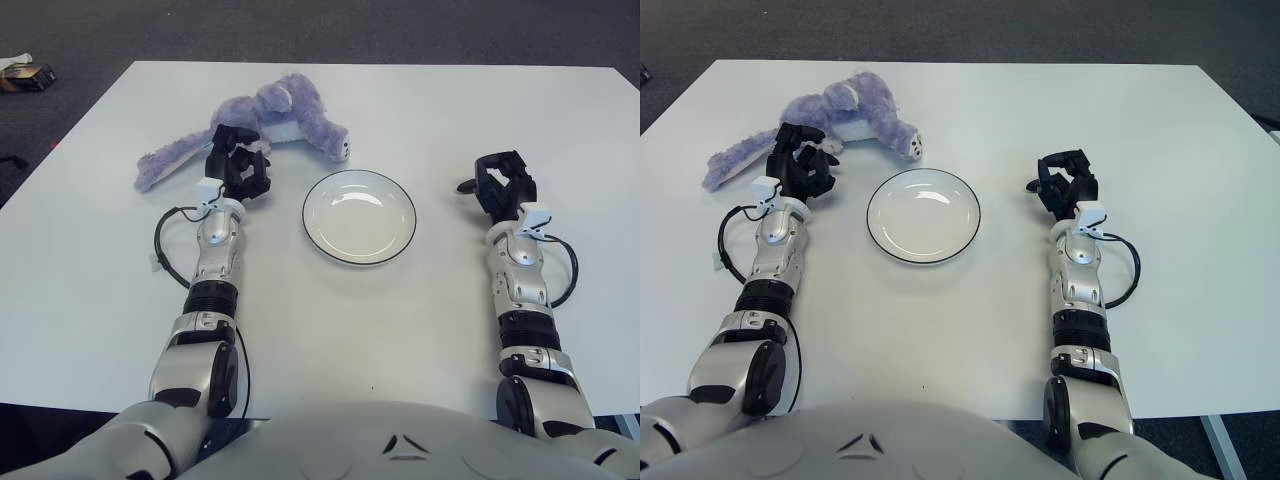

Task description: Put the doll into the plate.

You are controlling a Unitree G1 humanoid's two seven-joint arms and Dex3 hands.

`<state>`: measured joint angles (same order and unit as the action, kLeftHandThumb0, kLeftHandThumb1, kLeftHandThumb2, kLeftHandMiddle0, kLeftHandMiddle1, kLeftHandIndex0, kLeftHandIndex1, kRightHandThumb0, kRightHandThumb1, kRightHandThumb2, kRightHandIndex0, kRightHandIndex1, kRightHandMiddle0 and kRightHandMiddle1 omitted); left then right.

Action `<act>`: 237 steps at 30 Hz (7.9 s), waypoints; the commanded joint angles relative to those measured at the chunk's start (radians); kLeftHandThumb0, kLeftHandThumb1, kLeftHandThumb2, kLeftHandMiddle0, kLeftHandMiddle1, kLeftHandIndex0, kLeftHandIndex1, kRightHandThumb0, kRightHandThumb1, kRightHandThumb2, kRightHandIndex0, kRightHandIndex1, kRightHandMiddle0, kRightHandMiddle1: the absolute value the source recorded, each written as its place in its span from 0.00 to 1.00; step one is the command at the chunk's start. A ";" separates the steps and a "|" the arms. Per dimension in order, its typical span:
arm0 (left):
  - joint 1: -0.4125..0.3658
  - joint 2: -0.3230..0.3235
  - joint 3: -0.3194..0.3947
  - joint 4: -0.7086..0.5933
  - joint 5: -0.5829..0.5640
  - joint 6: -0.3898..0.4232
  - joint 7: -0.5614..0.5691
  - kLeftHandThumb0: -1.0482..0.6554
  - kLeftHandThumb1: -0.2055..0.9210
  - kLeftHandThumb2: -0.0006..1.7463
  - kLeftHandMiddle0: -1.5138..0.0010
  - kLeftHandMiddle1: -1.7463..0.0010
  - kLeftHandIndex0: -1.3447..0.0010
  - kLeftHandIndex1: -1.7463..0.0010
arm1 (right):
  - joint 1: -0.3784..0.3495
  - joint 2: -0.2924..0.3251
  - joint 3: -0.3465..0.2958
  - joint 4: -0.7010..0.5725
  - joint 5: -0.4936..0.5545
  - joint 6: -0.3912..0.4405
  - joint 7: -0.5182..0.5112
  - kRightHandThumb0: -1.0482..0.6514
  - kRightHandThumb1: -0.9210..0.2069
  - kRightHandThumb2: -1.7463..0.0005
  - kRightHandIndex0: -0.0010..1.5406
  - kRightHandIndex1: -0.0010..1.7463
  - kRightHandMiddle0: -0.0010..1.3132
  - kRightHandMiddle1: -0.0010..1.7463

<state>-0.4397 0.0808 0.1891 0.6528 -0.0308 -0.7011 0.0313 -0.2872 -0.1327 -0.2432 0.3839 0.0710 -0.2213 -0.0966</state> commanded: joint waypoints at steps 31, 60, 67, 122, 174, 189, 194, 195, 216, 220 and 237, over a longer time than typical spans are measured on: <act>0.030 0.093 0.017 0.036 0.353 -0.403 0.301 0.61 0.83 0.36 0.68 0.07 0.71 0.22 | 0.011 0.029 0.010 -0.005 -0.001 0.027 -0.022 0.41 0.00 0.79 0.49 0.78 0.27 0.91; -0.082 0.499 -0.151 0.113 0.887 -0.187 0.868 0.61 0.98 0.18 0.71 0.14 0.70 0.23 | 0.013 0.031 0.010 -0.007 0.000 0.041 -0.022 0.41 0.00 0.79 0.48 0.79 0.28 0.90; -0.093 0.557 -0.217 0.127 0.857 -0.130 0.787 0.41 1.00 0.15 0.72 0.54 0.77 0.38 | 0.011 0.034 0.010 0.000 0.003 0.037 -0.020 0.41 0.00 0.79 0.48 0.79 0.28 0.90; -0.306 0.505 -0.323 0.330 0.541 -0.104 0.330 0.25 0.93 0.00 0.84 1.00 0.92 0.83 | 0.025 0.050 0.016 -0.010 0.003 0.041 -0.022 0.41 0.00 0.80 0.47 0.79 0.29 0.90; -0.499 0.500 -0.590 0.518 0.804 0.130 0.631 0.14 0.83 0.00 0.97 1.00 0.90 0.94 | 0.048 0.047 0.015 -0.048 -0.003 0.073 -0.021 0.41 0.00 0.79 0.47 0.80 0.28 0.90; -0.517 0.515 -0.664 0.539 0.849 0.151 0.603 0.12 0.82 0.00 1.00 1.00 0.90 0.96 | 0.067 0.051 0.020 -0.076 -0.006 0.076 -0.022 0.41 0.00 0.79 0.48 0.79 0.27 0.91; -0.518 0.515 -0.668 0.539 0.846 0.151 0.603 0.11 0.82 0.00 1.00 1.00 0.90 0.97 | 0.068 0.051 0.021 -0.078 -0.005 0.078 -0.023 0.41 0.00 0.79 0.48 0.79 0.27 0.91; -0.527 0.512 -0.667 0.554 0.835 0.161 0.543 0.11 0.82 0.00 1.00 1.00 0.90 0.97 | 0.074 0.054 0.022 -0.082 -0.006 0.076 -0.024 0.41 0.00 0.79 0.48 0.79 0.27 0.91; -0.551 0.471 -0.652 0.628 0.784 0.215 0.389 0.13 0.80 0.00 1.00 1.00 0.90 0.98 | 0.095 0.058 0.026 -0.092 -0.002 0.070 -0.030 0.41 0.00 0.78 0.48 0.79 0.26 0.92; -0.552 0.469 -0.655 0.630 0.777 0.218 0.383 0.13 0.80 0.00 1.00 1.00 0.90 0.98 | 0.095 0.057 0.026 -0.091 -0.001 0.070 -0.029 0.41 0.00 0.78 0.48 0.79 0.26 0.92; -0.549 0.436 -0.577 0.645 0.641 0.251 0.140 0.13 0.80 0.00 1.00 1.00 0.88 0.98 | 0.104 0.056 0.022 -0.092 0.003 0.060 -0.022 0.41 0.00 0.77 0.48 0.79 0.25 0.92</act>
<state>-0.9828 0.5173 -0.3911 1.2960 0.6134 -0.4636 0.1901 -0.2401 -0.0892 -0.2168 0.2751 0.0672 -0.1599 -0.1204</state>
